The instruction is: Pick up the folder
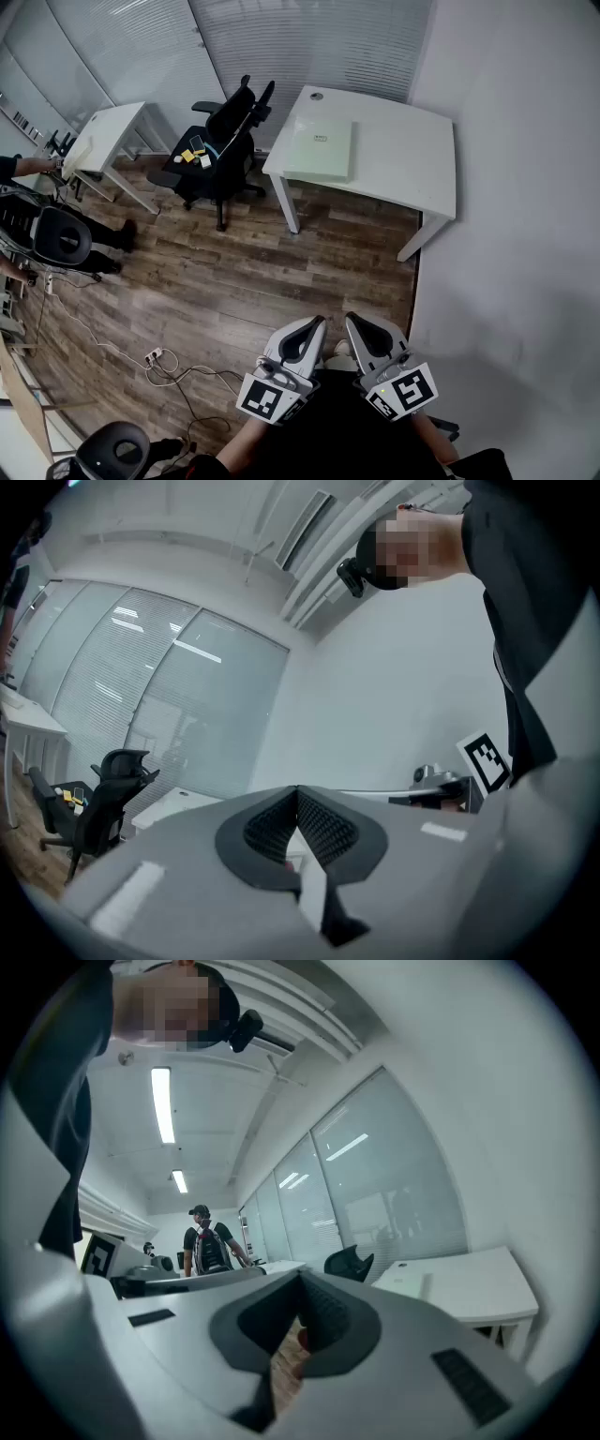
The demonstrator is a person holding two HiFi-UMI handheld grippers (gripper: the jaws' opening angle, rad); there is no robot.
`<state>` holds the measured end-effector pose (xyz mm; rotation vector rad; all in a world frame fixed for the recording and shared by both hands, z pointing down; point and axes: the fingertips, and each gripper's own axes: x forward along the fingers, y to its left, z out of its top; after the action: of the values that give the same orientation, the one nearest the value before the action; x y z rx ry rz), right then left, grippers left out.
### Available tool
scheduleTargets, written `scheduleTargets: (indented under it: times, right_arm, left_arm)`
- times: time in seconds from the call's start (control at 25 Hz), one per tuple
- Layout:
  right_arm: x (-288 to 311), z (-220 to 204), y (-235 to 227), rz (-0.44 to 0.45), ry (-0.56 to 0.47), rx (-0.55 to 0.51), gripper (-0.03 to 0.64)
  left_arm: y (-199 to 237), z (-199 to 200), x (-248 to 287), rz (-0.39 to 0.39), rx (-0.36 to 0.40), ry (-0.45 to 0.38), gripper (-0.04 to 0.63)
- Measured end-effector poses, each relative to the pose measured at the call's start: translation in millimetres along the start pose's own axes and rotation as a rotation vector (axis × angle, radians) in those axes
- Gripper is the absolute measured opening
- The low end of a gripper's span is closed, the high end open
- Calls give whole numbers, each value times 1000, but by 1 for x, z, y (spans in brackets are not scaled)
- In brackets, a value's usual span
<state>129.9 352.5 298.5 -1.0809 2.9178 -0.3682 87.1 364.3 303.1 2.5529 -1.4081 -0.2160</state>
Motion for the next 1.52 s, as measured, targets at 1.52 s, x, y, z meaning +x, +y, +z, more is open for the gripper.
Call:
scheduleTargets:
  times: [1.52]
  right_arm:
    - [73,-26,44,-36,24,-7,2]
  left_arm:
    - [93,23,-46,38,-21,-123,5]
